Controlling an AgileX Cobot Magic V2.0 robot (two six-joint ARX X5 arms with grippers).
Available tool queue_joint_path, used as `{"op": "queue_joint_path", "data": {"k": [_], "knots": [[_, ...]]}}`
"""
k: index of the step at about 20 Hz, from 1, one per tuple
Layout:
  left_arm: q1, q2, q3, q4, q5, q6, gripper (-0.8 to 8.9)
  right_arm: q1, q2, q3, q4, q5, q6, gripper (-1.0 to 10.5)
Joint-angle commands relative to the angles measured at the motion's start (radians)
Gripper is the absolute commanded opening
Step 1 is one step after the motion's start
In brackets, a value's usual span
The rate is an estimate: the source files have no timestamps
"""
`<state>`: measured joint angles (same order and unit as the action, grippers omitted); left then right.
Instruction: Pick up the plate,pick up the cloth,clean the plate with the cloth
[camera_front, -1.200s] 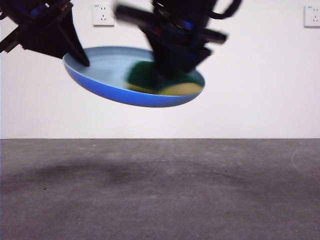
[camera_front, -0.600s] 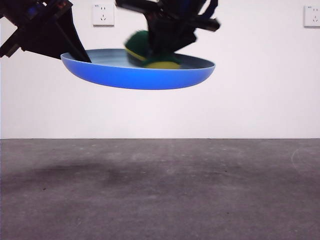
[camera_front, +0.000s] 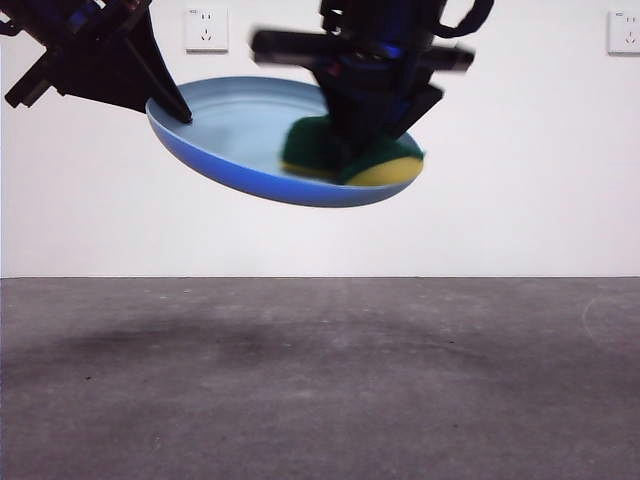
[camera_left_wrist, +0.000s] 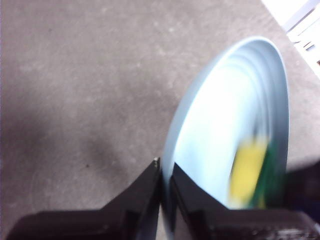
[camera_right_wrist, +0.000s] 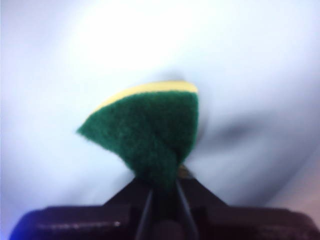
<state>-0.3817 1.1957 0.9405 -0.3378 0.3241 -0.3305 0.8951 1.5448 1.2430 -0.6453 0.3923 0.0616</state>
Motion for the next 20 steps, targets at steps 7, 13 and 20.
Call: {"op": "queue_joint_path", "data": {"k": [7,13,20], "knots": [[-0.004,-0.006,-0.001,-0.037,0.046,0.037,-0.08,-0.011,-0.06,-0.011,0.402,-0.082,-0.063,-0.1],[-0.004,0.0,-0.001,-0.077,-0.118,0.14,-0.08,-0.009,-0.16,-0.01,0.474,-0.184,-0.06,-0.1],[0.005,0.092,-0.001,-0.042,-0.287,0.234,-0.08,-0.011,-0.324,-0.01,0.408,-0.177,-0.06,-0.1]]}}
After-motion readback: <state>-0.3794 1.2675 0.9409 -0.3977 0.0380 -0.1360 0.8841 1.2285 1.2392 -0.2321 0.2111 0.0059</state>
